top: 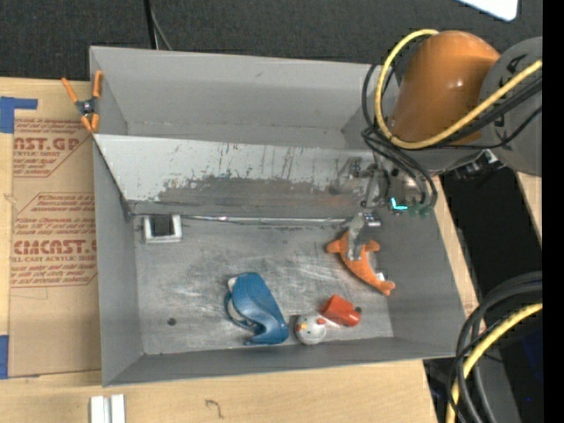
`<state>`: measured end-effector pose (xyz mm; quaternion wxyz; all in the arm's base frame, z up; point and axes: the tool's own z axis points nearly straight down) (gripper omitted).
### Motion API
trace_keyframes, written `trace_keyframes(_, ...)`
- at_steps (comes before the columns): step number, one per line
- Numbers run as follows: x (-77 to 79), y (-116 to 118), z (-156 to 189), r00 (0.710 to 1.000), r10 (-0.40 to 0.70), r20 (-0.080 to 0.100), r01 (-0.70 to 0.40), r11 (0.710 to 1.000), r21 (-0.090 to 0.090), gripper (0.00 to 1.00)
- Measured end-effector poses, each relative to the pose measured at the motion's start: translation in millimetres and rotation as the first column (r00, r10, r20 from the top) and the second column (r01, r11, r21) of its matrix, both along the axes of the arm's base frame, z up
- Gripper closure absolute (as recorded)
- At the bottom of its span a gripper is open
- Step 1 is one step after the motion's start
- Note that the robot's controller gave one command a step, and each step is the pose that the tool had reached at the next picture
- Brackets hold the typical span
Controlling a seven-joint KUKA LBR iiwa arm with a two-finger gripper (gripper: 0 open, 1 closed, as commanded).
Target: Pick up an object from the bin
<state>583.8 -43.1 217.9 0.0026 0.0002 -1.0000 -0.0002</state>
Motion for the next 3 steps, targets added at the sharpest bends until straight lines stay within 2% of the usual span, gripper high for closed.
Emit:
trace_keyframes(1, 1.6, 0, 4, 1.000, 0.001, 0.008, -0.001, 1.000, -0.001, 0.00)
trace_keyframes(2, -15.0, -23, -35, 0.998, -0.068, 0.013, 0.068, 0.998, 0.001, 0.00)
trace_keyframes(3, -14.1, -47, -58, 0.976, -0.218, 0.002, 0.218, 0.976, 0.000, 0.00)
